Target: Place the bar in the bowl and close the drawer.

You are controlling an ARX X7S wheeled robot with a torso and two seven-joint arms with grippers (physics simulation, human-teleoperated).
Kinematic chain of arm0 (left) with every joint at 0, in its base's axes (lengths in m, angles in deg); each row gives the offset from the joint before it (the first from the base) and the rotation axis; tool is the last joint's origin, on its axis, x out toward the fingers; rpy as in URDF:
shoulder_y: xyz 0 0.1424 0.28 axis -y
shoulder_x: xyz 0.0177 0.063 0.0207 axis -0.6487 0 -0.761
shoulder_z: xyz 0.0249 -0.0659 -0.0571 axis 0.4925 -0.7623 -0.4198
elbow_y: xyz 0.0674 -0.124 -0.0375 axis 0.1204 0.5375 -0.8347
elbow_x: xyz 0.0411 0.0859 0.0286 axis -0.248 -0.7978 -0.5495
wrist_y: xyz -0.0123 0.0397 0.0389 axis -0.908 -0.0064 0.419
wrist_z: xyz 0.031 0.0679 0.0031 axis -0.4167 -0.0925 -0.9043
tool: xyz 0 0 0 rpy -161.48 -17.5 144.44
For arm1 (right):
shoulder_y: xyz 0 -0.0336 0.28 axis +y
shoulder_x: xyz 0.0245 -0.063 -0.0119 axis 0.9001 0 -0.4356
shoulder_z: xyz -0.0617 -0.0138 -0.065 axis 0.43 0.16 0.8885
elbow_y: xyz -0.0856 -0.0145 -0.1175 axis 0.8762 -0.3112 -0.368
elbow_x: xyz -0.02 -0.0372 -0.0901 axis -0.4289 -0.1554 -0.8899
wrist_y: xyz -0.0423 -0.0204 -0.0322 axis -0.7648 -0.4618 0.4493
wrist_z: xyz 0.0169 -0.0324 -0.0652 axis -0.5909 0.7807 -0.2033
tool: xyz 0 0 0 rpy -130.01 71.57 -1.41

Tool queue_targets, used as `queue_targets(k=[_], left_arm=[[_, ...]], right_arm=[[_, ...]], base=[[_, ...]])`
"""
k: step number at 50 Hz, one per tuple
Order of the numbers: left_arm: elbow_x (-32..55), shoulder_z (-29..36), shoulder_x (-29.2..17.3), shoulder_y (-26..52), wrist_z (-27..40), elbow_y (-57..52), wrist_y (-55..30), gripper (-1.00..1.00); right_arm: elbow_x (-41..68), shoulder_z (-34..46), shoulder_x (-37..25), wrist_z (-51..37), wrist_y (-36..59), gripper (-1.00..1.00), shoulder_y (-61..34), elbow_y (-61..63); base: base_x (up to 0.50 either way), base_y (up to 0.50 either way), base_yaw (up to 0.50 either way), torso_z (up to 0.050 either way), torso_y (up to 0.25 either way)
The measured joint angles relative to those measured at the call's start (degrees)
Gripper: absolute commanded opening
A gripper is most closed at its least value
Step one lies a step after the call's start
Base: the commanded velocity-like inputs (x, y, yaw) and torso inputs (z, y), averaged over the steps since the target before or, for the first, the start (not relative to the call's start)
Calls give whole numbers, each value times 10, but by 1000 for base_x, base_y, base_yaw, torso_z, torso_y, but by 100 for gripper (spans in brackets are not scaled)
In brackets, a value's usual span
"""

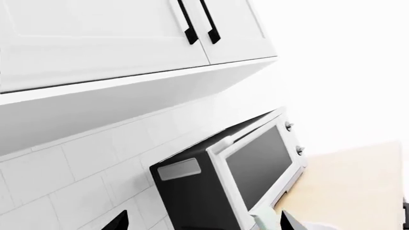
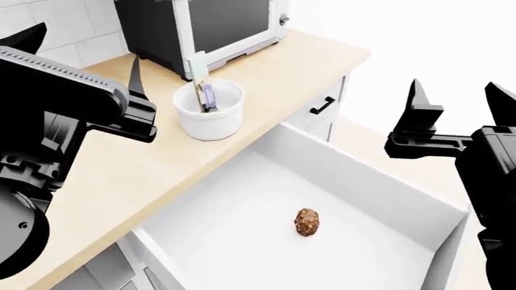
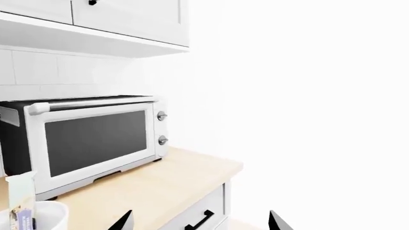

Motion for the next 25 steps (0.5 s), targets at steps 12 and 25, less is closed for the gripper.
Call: queue_targets(k=[12, 25], left_arm=[[1, 3, 0, 4, 0, 1, 0, 100], [3, 3, -1, 4, 3, 0, 1, 100]], right_arm=[[3, -2, 2, 0, -2, 100, 2, -3], [2, -3, 1, -1, -4, 100, 7, -3]], base=[[0, 0, -500, 0, 0], [0, 0, -442, 0, 0]])
